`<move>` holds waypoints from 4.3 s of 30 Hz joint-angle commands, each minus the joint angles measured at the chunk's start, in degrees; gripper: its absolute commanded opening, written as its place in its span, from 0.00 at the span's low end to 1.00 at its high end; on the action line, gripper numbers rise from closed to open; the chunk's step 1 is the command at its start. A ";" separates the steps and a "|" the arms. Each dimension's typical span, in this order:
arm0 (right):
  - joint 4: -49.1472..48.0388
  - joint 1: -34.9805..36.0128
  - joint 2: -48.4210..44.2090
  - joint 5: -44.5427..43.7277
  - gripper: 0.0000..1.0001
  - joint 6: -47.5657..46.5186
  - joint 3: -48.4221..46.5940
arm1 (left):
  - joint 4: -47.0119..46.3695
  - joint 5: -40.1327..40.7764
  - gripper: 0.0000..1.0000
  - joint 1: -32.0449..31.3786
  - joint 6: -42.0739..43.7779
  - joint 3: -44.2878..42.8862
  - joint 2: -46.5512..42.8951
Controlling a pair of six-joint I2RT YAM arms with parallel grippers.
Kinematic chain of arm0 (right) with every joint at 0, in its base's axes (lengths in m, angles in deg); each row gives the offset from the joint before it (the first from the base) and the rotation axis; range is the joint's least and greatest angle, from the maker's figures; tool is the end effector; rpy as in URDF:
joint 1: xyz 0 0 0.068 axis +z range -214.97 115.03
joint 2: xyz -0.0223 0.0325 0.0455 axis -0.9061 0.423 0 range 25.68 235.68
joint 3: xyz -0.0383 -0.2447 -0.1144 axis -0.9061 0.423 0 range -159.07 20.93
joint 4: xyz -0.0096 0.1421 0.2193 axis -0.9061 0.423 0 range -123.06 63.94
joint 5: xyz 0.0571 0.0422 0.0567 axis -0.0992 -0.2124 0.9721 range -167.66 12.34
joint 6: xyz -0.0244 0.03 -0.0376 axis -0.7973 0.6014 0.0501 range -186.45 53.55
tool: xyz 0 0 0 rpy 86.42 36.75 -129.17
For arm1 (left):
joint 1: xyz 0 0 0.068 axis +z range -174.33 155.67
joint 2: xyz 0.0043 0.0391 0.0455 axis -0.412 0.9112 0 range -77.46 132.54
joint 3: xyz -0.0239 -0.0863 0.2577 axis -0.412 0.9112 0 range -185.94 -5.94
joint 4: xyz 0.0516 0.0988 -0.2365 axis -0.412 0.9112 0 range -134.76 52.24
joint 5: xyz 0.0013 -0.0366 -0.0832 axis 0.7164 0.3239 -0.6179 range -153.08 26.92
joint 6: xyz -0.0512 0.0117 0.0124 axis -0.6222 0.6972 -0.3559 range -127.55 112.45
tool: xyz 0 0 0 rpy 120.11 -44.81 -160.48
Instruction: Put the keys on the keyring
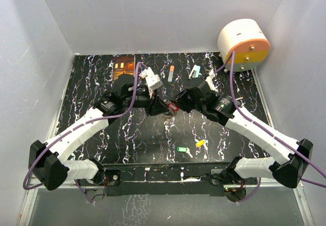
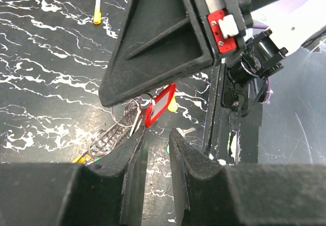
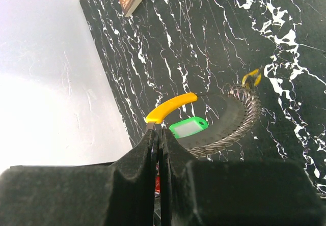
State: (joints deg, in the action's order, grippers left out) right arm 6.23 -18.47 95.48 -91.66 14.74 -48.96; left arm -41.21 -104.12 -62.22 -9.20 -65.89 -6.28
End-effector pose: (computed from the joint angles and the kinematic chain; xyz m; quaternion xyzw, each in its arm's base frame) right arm 0.1837 0.1812 0.3531 0.3171 0.8402 0.3337 0.2864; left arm 0.2100 -0.1931 0.3487 0.4341 0.6386 -0.4546 0.4439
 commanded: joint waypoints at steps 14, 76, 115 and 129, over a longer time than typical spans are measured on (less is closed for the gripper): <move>-4.52 0.08 -0.46 1.40 0.07 0.20 0.33 | 6.59 6.66 0.11 -0.83 14.42 -5.69 -4.43; -9.21 0.01 -1.64 5.83 0.07 -1.12 2.04 | 15.79 5.80 0.08 -2.63 22.46 -9.58 1.29; -9.81 0.08 -0.82 5.80 0.07 -1.20 1.52 | 20.51 6.87 0.00 -2.67 23.55 -11.06 0.73; -10.13 0.09 -0.25 6.37 0.07 -1.21 1.63 | 35.77 10.48 0.00 -2.66 29.16 -22.46 6.48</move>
State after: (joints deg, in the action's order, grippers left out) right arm 0.55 -18.58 95.57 -86.11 13.34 -46.31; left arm -12.27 -95.33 -64.80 17.55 -83.61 -2.09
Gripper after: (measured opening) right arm 0.076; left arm 0.010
